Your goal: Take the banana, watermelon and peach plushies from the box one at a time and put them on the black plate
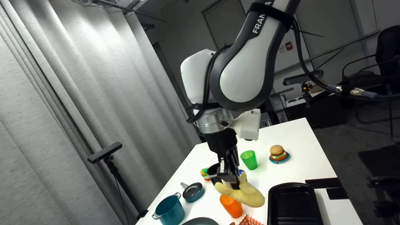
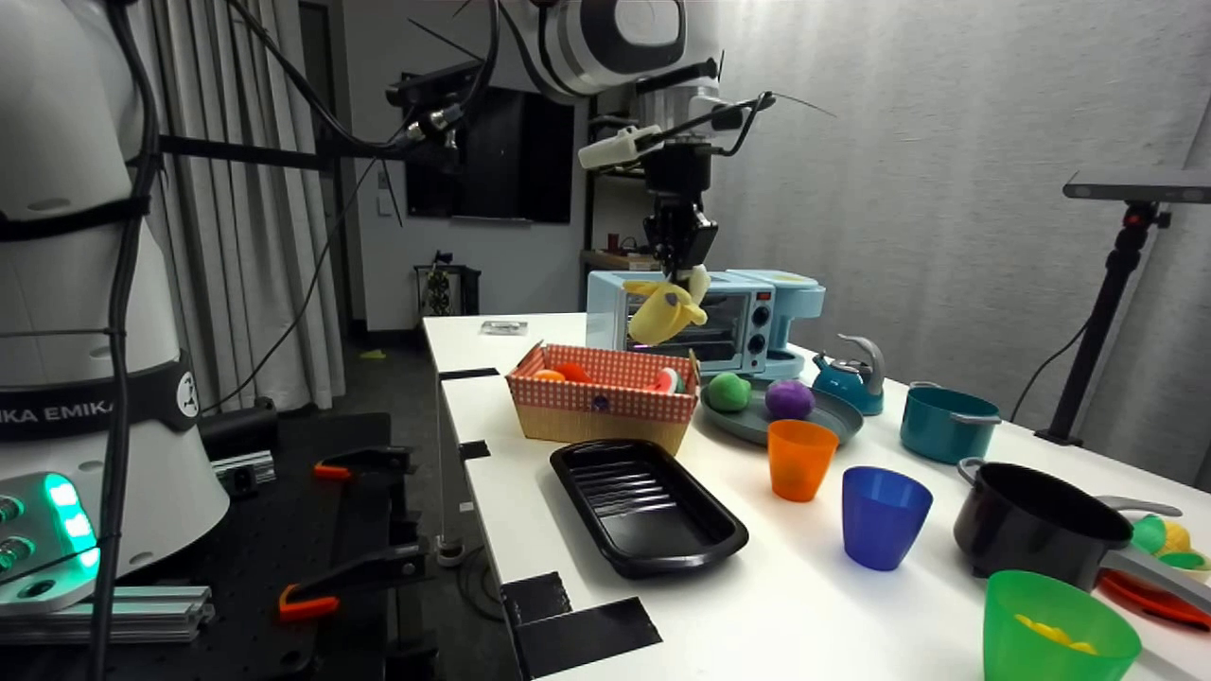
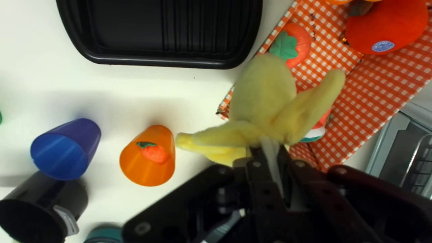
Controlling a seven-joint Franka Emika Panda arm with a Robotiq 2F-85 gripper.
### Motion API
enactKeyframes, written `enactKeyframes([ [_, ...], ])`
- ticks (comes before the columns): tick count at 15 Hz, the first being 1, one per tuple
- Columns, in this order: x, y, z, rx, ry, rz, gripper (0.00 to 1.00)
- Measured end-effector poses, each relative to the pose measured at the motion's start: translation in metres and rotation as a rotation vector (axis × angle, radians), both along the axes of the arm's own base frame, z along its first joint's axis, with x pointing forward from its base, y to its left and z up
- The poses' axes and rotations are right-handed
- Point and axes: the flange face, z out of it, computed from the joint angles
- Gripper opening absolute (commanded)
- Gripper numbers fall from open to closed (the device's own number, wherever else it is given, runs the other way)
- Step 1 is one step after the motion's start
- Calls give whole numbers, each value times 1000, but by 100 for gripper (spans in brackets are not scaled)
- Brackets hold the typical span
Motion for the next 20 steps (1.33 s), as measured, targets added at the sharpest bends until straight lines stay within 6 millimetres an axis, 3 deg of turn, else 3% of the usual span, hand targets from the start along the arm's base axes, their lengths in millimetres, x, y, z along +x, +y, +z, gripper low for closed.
enactKeyframes([
  [10, -30, -54, -28, -7, 72, -101, 3],
  [17, -33, -80, -33, -6, 84, -153, 3],
  [18, -33, -81, -33, -6, 84, -156, 35],
  [20, -33, -84, -33, -5, 84, -161, 41],
])
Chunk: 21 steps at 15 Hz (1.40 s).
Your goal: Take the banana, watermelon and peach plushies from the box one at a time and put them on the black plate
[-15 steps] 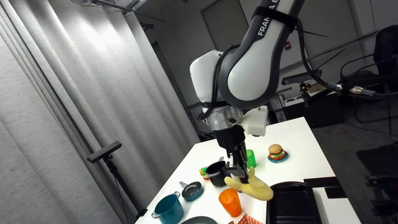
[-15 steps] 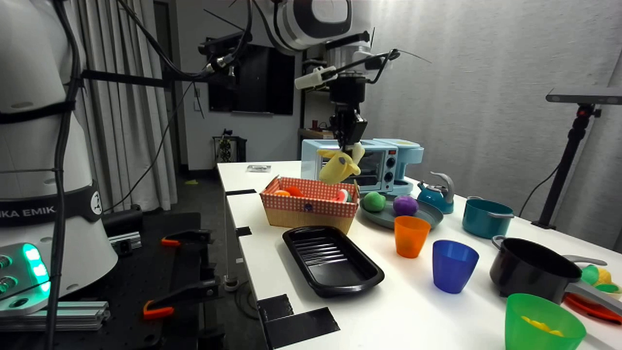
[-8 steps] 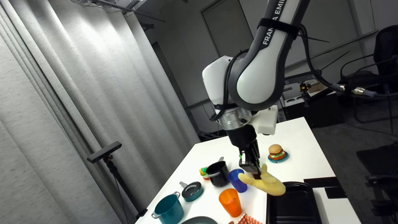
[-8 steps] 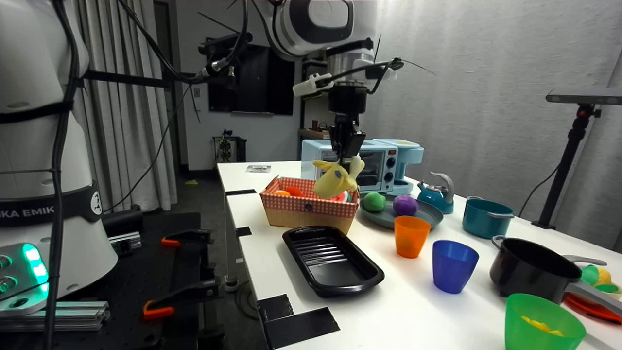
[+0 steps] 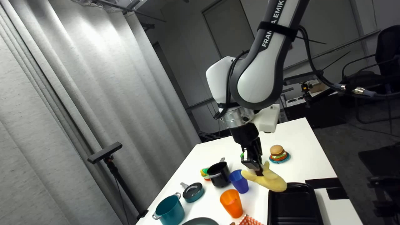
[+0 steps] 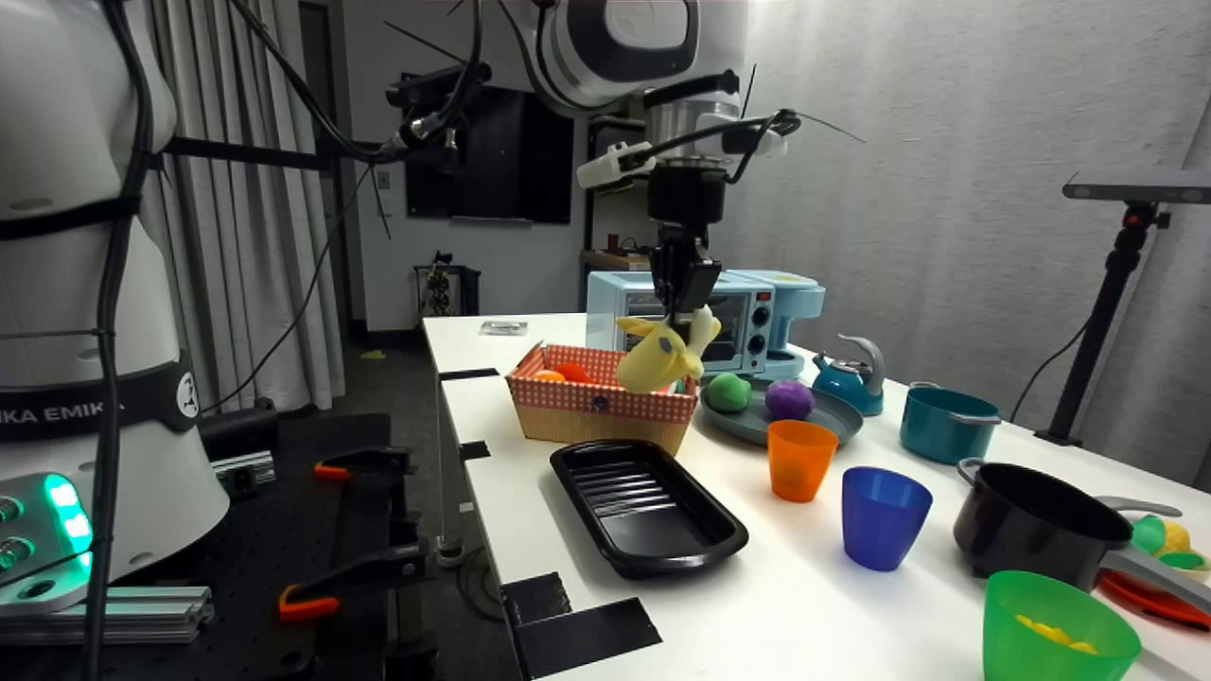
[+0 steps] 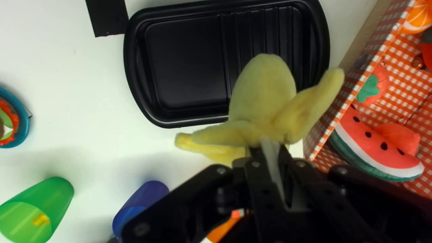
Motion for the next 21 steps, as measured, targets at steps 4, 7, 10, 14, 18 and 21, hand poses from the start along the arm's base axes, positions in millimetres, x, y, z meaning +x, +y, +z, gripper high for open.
enactKeyframes([
  [4, 0, -3, -1, 0, 1, -6, 73],
  [7, 0, -4, -1, 0, 2, -7, 94],
  [10, 0, -4, -1, 0, 2, -7, 100],
  [14, 0, -4, -1, 0, 2, -6, 100],
  [18, 0, 0, 0, -1, 0, 2, 100],
  [21, 2, 8, 2, -3, -5, 20, 100],
])
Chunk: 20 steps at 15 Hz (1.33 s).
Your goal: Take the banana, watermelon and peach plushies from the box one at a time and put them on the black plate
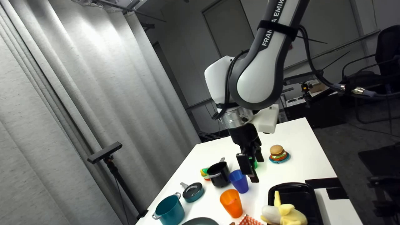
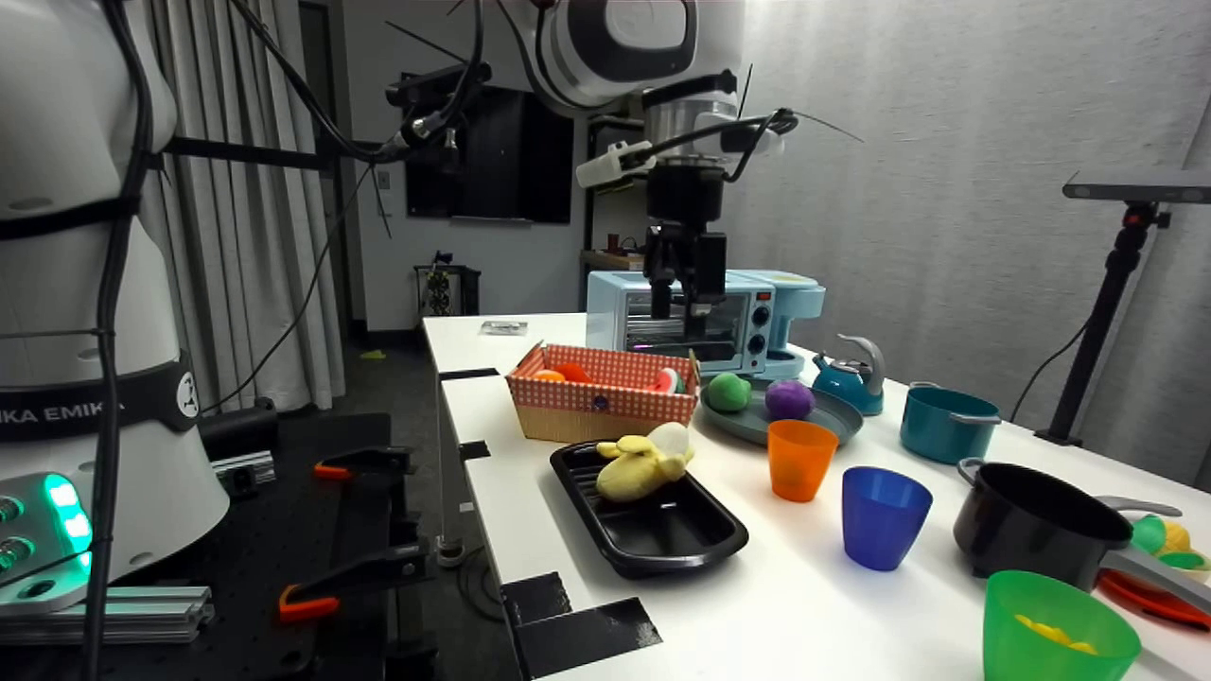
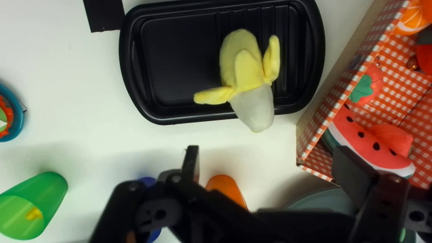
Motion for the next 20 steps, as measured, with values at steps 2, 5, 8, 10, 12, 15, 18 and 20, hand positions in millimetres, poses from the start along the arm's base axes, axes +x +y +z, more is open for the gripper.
enactKeyframes([
  [2, 2, 8, 2, -3, -5, 21, 100],
  [5, 5, 26, 7, -11, -17, 67, 100],
  [8, 9, 46, 13, -21, -31, 132, 100],
  [10, 12, 60, 16, -32, -39, 186, 100],
  [12, 15, 71, 18, -41, -46, 244, 100],
  [15, 21, 87, 19, -47, -50, 345, 100],
  [18, 26, 100, 16, -50, -47, 446, 100],
  [20, 30, 108, 12, -51, -42, 506, 100],
])
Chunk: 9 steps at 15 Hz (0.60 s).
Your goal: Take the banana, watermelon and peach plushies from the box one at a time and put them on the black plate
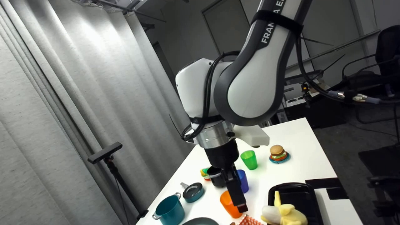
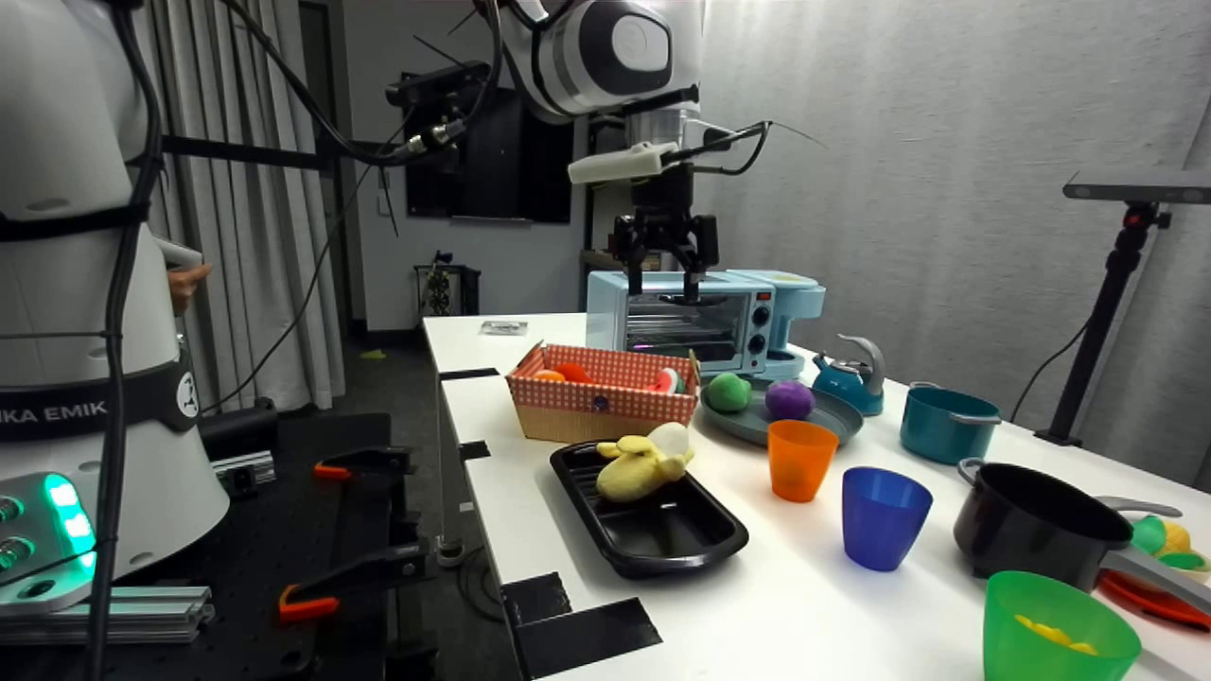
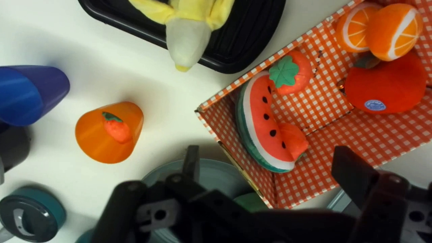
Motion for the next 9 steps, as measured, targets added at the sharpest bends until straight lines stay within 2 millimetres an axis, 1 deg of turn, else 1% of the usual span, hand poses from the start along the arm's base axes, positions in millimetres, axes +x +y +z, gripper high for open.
enactKeyframes([
  [4, 6, 15, -10, -3, 15, 86, 100],
  [9, 13, 29, -26, -1, 39, 137, 100],
])
